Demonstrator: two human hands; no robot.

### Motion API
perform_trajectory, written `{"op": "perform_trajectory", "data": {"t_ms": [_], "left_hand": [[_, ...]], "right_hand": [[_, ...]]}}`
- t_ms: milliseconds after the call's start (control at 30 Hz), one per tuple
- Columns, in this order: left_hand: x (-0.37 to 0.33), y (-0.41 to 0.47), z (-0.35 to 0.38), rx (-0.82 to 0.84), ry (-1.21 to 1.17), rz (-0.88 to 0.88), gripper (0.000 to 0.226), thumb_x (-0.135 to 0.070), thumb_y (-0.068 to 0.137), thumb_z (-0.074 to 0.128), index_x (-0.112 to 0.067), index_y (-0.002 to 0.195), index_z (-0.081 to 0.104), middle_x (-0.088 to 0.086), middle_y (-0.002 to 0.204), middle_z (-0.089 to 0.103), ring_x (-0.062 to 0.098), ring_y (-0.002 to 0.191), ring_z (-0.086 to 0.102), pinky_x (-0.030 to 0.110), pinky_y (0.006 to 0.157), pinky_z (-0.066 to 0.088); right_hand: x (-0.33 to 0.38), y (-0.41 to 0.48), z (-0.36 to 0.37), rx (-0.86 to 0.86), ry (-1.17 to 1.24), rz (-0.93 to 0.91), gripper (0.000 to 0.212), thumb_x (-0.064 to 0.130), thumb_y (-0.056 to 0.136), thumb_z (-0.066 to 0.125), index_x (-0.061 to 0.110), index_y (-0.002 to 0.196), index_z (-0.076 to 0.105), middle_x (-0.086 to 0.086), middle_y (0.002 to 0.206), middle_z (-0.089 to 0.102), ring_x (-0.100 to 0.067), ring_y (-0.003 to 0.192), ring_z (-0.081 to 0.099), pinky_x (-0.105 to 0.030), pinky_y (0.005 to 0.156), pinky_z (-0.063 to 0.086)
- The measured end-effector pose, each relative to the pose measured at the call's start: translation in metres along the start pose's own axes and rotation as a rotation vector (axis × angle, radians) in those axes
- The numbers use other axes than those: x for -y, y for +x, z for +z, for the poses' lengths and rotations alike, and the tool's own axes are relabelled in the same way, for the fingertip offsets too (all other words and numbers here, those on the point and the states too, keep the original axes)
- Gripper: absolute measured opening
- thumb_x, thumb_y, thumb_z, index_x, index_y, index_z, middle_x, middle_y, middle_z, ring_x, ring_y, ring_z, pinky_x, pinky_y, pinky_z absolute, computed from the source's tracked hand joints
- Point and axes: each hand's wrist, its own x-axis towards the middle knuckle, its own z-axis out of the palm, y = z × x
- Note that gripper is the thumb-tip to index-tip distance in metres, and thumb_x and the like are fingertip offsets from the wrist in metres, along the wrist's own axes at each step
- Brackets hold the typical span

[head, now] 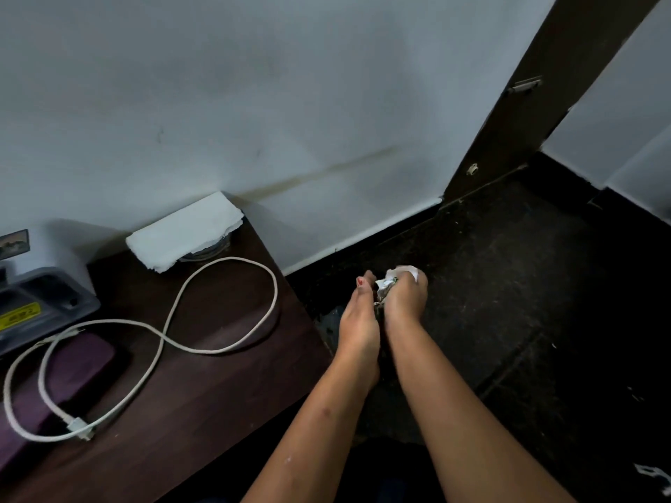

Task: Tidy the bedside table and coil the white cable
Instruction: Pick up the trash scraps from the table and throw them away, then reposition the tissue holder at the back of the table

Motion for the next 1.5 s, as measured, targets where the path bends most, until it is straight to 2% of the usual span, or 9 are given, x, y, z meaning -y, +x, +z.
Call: {"op": "perform_trajectory", "data": {"t_ms": [167, 333, 533, 633, 767, 933, 1100, 1400, 1500], "left_hand": [[0.009, 0.016, 0.008, -0.041, -0.212, -0.201, 0.048, -0.048, 0.093, 0.044, -0.017, 0.127, 0.055, 0.010, 0.123, 0.063, 0.024, 0.111, 0.061, 0.041, 0.102, 0.044], [0.005, 0.017, 0.013, -0.025, -0.337, -0.219, 0.049, -0.044, 0.096, 0.037, -0.004, 0.116, 0.058, 0.013, 0.102, 0.064, 0.023, 0.092, 0.063, 0.034, 0.080, 0.049], [-0.005, 0.004, 0.013, 0.019, -0.280, -0.176, 0.055, -0.039, 0.100, 0.025, -0.004, 0.141, 0.034, 0.009, 0.147, 0.038, 0.022, 0.137, 0.034, 0.025, 0.093, 0.031], [-0.009, 0.003, 0.005, 0.008, -0.283, -0.154, 0.056, -0.041, 0.099, 0.026, -0.008, 0.145, 0.025, 0.007, 0.154, 0.026, 0.020, 0.142, 0.024, 0.029, 0.108, 0.024], [-0.016, 0.003, -0.014, -0.018, -0.287, -0.101, 0.057, -0.041, 0.099, 0.027, -0.012, 0.147, 0.019, 0.004, 0.156, 0.022, 0.018, 0.143, 0.020, 0.033, 0.113, 0.020], [-0.031, -0.002, -0.049, -0.120, -0.326, 0.064, 0.050, -0.034, 0.099, 0.035, -0.011, 0.143, 0.032, 0.000, 0.152, 0.032, 0.016, 0.136, 0.035, 0.034, 0.108, 0.032], [-0.057, -0.025, -0.101, -0.199, -0.311, 0.205, 0.045, -0.034, 0.099, 0.034, -0.017, 0.140, 0.037, -0.002, 0.144, 0.041, 0.017, 0.134, 0.040, 0.037, 0.109, 0.035], [-0.079, -0.080, -0.202, -0.526, -0.001, 0.437, 0.040, -0.020, 0.100, 0.032, -0.016, 0.140, 0.036, 0.002, 0.145, 0.039, 0.016, 0.131, 0.040, 0.030, 0.098, 0.037], [-0.085, -0.088, -0.230, -0.619, 0.070, 0.448, 0.036, -0.018, 0.099, 0.038, -0.018, 0.135, 0.043, 0.002, 0.128, 0.053, 0.007, 0.104, 0.054, 0.028, 0.090, 0.042]], "right_hand": [[-0.007, 0.019, -0.013, 0.014, 0.074, 0.181, 0.035, 0.019, 0.089, 0.037, 0.014, 0.123, 0.048, -0.013, 0.109, 0.058, -0.028, 0.088, 0.063, -0.031, 0.061, 0.050], [-0.004, 0.019, -0.015, 0.064, 0.017, 0.377, 0.038, 0.031, 0.090, 0.040, 0.009, 0.114, 0.059, -0.017, 0.112, 0.063, -0.033, 0.095, 0.063, -0.035, 0.067, 0.052], [0.000, 0.018, -0.015, 0.094, 0.047, 0.384, 0.026, 0.027, 0.094, 0.039, 0.010, 0.087, 0.056, -0.016, 0.101, 0.062, -0.033, 0.095, 0.062, -0.044, 0.090, 0.051], [0.000, 0.013, -0.010, 0.130, -0.002, 0.374, 0.029, 0.032, 0.095, 0.039, 0.009, 0.103, 0.056, -0.013, 0.112, 0.059, -0.030, 0.105, 0.057, -0.044, 0.096, 0.047], [-0.002, -0.001, 0.004, 0.174, -0.082, 0.221, 0.040, 0.032, 0.097, 0.037, 0.020, 0.134, 0.045, -0.007, 0.137, 0.049, -0.026, 0.123, 0.048, -0.041, 0.104, 0.039], [-0.006, -0.039, 0.032, 0.250, -0.286, -0.201, 0.029, 0.023, 0.096, 0.043, 0.011, 0.119, 0.056, -0.010, 0.131, 0.050, -0.017, 0.106, 0.050, -0.026, 0.089, 0.037], [-0.021, -0.088, 0.061, 0.447, -0.515, -0.462, 0.020, 0.019, 0.091, 0.053, 0.011, 0.104, 0.064, -0.014, 0.119, 0.054, -0.030, 0.112, 0.052, -0.040, 0.104, 0.036], [-0.058, -0.163, 0.091, 0.914, -0.857, -0.734, 0.022, 0.021, 0.087, 0.056, 0.017, 0.108, 0.063, -0.008, 0.121, 0.052, -0.028, 0.117, 0.044, -0.028, 0.102, 0.025], [-0.066, -0.180, 0.099, 1.009, -0.981, -0.768, 0.024, 0.024, 0.089, 0.053, 0.020, 0.111, 0.061, -0.005, 0.122, 0.050, -0.028, 0.118, 0.042, -0.034, 0.102, 0.031]]}}
